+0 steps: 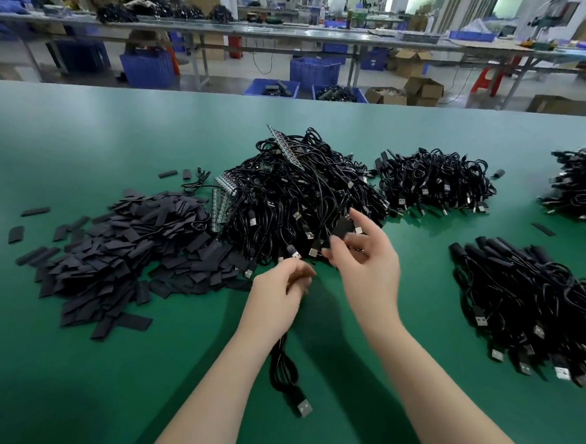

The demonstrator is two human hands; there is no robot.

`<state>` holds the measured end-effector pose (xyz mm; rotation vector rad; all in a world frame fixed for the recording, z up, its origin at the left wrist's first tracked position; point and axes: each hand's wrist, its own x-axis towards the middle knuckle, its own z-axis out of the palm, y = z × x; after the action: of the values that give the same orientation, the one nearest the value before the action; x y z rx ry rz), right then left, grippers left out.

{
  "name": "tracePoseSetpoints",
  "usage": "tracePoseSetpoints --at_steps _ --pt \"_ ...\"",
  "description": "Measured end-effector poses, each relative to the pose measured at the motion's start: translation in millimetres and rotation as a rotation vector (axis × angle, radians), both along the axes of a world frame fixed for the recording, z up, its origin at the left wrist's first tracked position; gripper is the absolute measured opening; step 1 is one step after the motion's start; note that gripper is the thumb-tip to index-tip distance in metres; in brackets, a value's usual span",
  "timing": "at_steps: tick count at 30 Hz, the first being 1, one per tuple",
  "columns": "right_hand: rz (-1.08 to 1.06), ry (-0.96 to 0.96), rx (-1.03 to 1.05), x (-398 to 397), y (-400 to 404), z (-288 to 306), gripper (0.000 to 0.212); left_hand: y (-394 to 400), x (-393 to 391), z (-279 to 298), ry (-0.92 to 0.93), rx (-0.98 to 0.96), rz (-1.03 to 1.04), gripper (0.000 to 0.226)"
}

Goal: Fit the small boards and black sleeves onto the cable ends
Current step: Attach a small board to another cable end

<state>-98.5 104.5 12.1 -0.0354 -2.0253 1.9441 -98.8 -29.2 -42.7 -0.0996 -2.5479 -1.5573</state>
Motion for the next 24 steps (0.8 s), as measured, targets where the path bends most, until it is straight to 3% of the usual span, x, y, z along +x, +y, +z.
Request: tracePoseSetpoints --at_steps 6,13,20,24 --pt "0.029 -0.159 -0.007 11 31 -43 0.024 7 3 0 0.068 0.003 -0.007 0.022" --pt "0.076 -0.158 -0.051 9 36 -50 0.024 10 10 5 0.117 -0.079 -0.051 0.032" --pt "0.180 -0.144 -0.106 9 35 -48 0.017 11 11 5 0.133 -0.143 -0.047 0.025" --pt "0.270 -0.136 -0.078 9 36 -47 0.024 10 8 4 0.140 -0.111 -0.040 0.025"
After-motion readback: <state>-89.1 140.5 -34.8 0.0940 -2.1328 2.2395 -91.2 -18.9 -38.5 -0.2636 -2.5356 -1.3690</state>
